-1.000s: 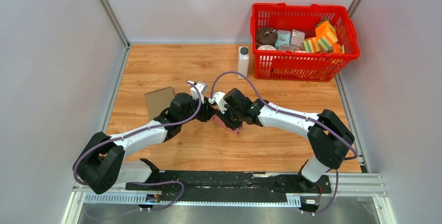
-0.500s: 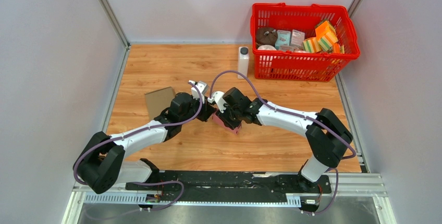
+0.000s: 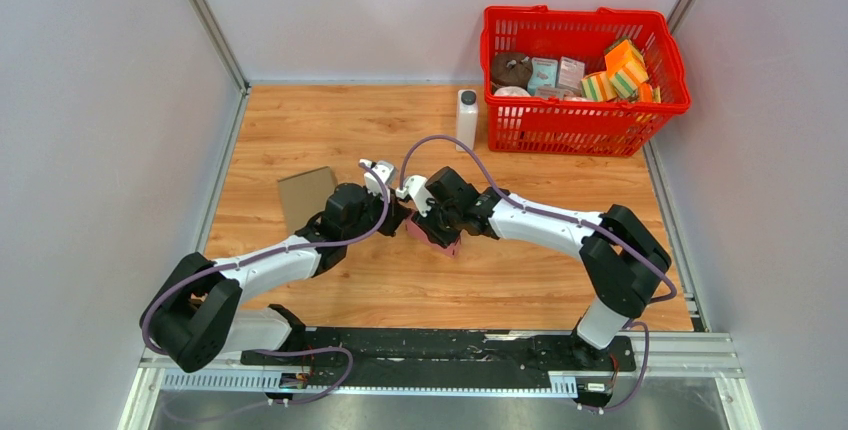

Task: Fold the paper box

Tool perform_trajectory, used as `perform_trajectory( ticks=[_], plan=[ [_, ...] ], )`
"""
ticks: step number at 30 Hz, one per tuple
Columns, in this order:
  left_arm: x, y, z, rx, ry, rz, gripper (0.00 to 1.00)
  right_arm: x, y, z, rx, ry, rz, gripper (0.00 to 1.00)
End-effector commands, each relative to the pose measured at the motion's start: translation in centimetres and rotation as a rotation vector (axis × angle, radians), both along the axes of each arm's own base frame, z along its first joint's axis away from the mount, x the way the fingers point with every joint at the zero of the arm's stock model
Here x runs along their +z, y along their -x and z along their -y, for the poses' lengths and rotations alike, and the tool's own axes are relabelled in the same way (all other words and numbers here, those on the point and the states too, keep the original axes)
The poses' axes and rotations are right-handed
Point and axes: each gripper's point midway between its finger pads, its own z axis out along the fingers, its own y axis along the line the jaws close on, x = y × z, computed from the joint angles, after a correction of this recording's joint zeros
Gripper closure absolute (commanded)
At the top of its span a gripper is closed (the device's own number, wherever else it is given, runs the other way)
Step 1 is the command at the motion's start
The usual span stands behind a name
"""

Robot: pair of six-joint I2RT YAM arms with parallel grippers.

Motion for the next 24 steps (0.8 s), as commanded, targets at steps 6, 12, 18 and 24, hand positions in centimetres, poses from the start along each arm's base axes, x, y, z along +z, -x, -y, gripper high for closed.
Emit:
perform_trajectory(
  ticks=[6, 12, 18, 24],
  plan=[
    [-1.7, 1.0, -0.5, -0.012, -0.033, 0.002, 1.0, 0.9, -2.3, -1.0, -0.038, -0.041, 0.064, 0.64],
    [-2.1, 1.1, -0.5, -0.01, -0.025, -0.007, 1.0, 1.9, -1.8, -0.6, -0.109, -0.058, 0.027, 0.43],
    [-2.1, 1.1, -0.4, -0.012, -0.023, -0.011, 1.0, 3.1, -1.1, 0.0, -0.183, -0.082, -0.011, 0.31],
    [-2.2, 1.2, -0.3, -0.012, -0.024, -0.016, 1.0, 5.2, -0.3, 0.9, -0.253, -0.145, -0.034, 0.24]
  ],
)
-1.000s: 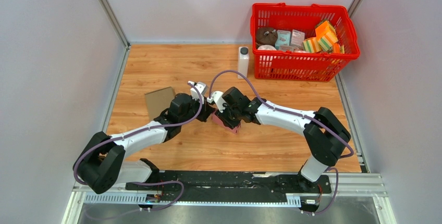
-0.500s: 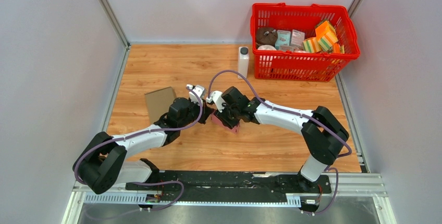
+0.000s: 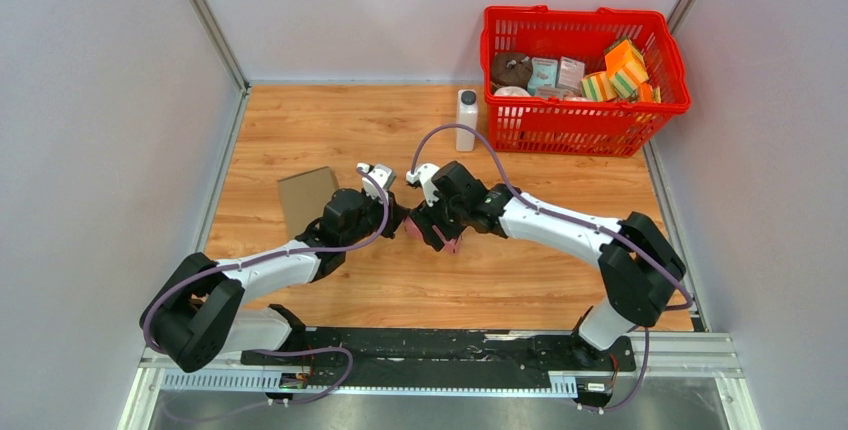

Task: Fold the paper box

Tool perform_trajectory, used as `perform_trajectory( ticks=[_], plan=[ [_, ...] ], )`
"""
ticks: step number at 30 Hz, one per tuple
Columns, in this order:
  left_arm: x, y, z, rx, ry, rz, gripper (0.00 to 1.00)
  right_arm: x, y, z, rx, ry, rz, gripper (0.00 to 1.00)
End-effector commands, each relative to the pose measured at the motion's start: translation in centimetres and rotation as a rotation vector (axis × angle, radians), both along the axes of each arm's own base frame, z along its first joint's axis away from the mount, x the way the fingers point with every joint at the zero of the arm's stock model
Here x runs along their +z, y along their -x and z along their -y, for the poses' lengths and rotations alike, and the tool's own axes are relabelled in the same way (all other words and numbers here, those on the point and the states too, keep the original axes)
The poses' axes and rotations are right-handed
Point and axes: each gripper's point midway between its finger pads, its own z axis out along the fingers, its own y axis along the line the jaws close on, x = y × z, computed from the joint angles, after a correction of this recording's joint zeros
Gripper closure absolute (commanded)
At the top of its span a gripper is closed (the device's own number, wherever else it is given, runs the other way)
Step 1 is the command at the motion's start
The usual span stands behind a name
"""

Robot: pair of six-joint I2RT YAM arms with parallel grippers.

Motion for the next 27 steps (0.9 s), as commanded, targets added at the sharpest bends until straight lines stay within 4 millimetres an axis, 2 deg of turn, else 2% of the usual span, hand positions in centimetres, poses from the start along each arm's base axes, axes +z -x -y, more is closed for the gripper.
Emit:
perform_trajectory(
  ticks=[1, 3, 6, 7, 9, 10, 11, 13, 16, 17, 20, 22, 27],
  plan=[
    [-2.1, 1.2, -0.2, -0.019, -0.038, -0.061, 1.0, 3.5, -0.2, 0.6, -0.088, -0.079, 0.026, 0.24],
    [-2.2, 1.3, -0.1, -0.022, -0.038, -0.065, 1.0, 4.0, -0.2, 0.9, -0.136, -0.084, 0.014, 0.22],
    [-2.2, 1.3, -0.1, -0.021, -0.039, -0.068, 1.0, 4.6, -0.3, 3.0, -0.343, -0.065, -0.074, 0.22],
    [-2.2, 1.2, -0.1, -0.017, -0.04, -0.068, 1.0, 5.1, 0.4, 4.0, -0.385, -0.044, -0.116, 0.23],
    [-2.2, 1.2, -0.1, -0.019, -0.045, -0.07, 1.0, 5.5, 0.8, 5.2, -0.476, -0.058, -0.182, 0.27],
    [-2.2, 1.2, 0.0, -0.02, -0.045, -0.072, 1.0, 5.9, 2.0, 5.5, -0.469, -0.088, -0.232, 0.3],
    [-2.2, 1.2, 0.0, -0.024, -0.045, -0.072, 1.0, 6.0, 2.2, 5.9, -0.478, -0.11, -0.25, 0.38],
    [-2.3, 1.2, 0.0, -0.023, -0.045, -0.074, 1.0, 6.5, 3.1, 5.7, -0.457, -0.173, -0.264, 0.45],
    [-2.3, 1.1, 0.1, -0.023, -0.045, -0.076, 1.0, 6.3, 3.5, 4.9, -0.428, -0.213, -0.286, 0.5],
    [-2.2, 1.1, 0.2, -0.026, -0.045, -0.074, 1.0, 5.9, 3.5, 4.8, -0.428, -0.206, -0.302, 0.61],
    [-2.4, 1.2, 0.1, -0.025, -0.052, -0.075, 1.0, 5.3, 3.4, 4.5, -0.436, -0.198, -0.322, 0.69],
    [-2.3, 1.1, 0.0, -0.023, -0.054, -0.071, 1.0, 5.3, 3.3, 4.6, -0.441, -0.193, -0.318, 0.69],
    [-2.2, 1.2, 0.2, -0.031, -0.05, -0.072, 1.0, 4.3, 3.1, 4.9, -0.429, -0.148, -0.306, 0.62]
  ],
)
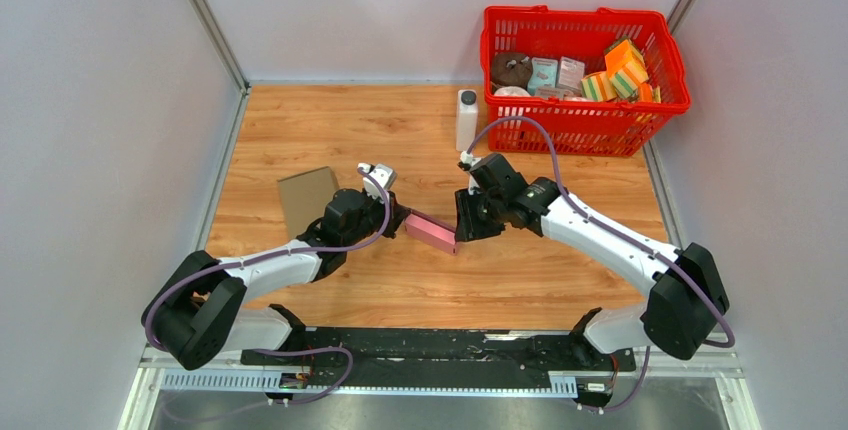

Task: Fold the paper box

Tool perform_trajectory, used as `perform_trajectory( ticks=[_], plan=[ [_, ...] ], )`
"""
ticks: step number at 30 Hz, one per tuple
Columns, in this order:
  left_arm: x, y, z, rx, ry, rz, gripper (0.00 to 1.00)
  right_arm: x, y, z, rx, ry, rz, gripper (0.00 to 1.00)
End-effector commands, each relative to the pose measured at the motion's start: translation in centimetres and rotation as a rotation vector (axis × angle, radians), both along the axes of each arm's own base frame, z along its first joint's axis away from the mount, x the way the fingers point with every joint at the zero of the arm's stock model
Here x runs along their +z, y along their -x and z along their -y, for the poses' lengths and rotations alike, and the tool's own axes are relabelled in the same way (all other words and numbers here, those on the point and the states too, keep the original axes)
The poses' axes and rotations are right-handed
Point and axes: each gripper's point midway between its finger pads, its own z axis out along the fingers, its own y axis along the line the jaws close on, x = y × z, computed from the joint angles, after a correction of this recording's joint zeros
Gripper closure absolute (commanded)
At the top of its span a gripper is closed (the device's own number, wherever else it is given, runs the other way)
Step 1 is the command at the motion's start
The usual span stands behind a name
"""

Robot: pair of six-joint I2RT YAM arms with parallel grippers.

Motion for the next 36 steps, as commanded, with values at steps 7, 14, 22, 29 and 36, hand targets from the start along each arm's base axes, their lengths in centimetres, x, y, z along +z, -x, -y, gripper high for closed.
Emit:
perform_trajectory(
  ticks=[7, 14, 22, 29, 36],
  plan=[
    [-2.1, 1.3, 0.1, -0.036, -0.05, -0.075, 1.0, -1.7, -1.1, -0.9, 0.027, 0.017, 0.006, 0.63],
    [-2.3, 1.3, -0.1, -0.027, -0.056, -0.077, 1.0, -0.3, -1.5, -2.1, -0.005, -0.045, 0.002, 0.81],
    [-2.5, 1.4, 0.1, -0.029, -0.05, -0.086, 1.0, 0.2, -1.0, -2.9, -0.054, -0.097, -0.07, 0.95],
    [-2.4, 1.4, 0.1, -0.03, -0.051, -0.083, 1.0, -0.5, -1.2, -2.7, -0.154, -0.151, -0.169, 1.0],
    [-2.5, 1.5, 0.0, -0.029, -0.049, -0.085, 1.0, -0.8, -1.5, -2.6, -0.25, -0.191, -0.235, 1.0]
  ],
)
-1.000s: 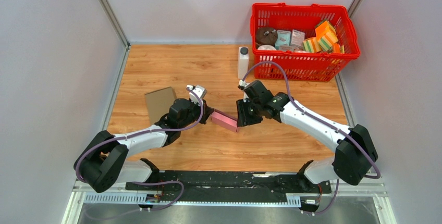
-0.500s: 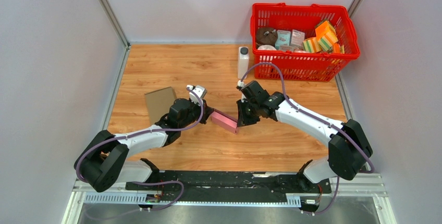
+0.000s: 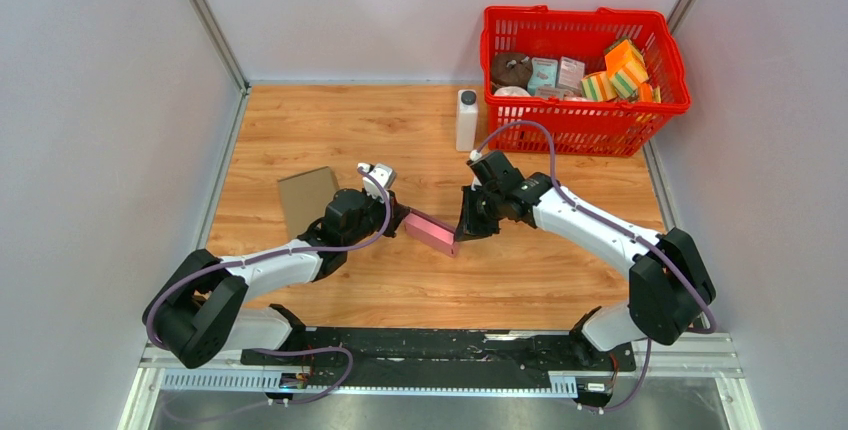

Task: Fold the paper box

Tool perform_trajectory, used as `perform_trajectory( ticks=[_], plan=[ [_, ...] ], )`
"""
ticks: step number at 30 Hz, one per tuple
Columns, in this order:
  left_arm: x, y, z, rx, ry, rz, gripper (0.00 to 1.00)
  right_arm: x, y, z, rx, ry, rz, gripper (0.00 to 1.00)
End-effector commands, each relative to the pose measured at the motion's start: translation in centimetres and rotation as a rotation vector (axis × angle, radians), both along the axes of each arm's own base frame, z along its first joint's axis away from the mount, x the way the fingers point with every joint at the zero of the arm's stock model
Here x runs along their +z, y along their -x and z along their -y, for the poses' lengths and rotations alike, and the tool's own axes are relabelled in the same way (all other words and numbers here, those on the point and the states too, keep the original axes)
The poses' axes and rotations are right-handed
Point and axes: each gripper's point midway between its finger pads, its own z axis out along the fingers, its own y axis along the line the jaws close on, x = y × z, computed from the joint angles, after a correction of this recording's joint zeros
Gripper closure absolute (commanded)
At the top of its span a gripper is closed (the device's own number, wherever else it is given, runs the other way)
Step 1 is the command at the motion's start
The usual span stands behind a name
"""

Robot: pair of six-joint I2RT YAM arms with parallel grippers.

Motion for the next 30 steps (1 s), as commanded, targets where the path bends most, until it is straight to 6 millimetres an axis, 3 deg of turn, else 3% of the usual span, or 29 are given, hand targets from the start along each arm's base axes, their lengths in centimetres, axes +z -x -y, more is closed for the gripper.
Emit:
perform_trajectory(
  ticks=[1, 20, 27, 30],
  plan=[
    [-2.5, 1.8, 0.2, -0.047, -0.045, -0.09, 1.0, 0.7, -0.8, -1.4, -0.052, -0.077, -0.019, 1.0],
    [-3.2, 2.4, -0.4, -0.019, -0.044, -0.093, 1.0, -3.0, -1.2, 2.0, 0.054, 0.229, 0.297, 1.0],
    [-3.4, 2.4, -0.4, -0.012, -0.048, -0.098, 1.0, -2.5, -0.9, 0.9, 0.156, 0.186, 0.329, 1.0],
    [-3.5, 2.4, -0.5, -0.008, -0.052, -0.099, 1.0, -0.7, -0.8, -0.1, 0.192, 0.122, 0.363, 0.8]
  ],
)
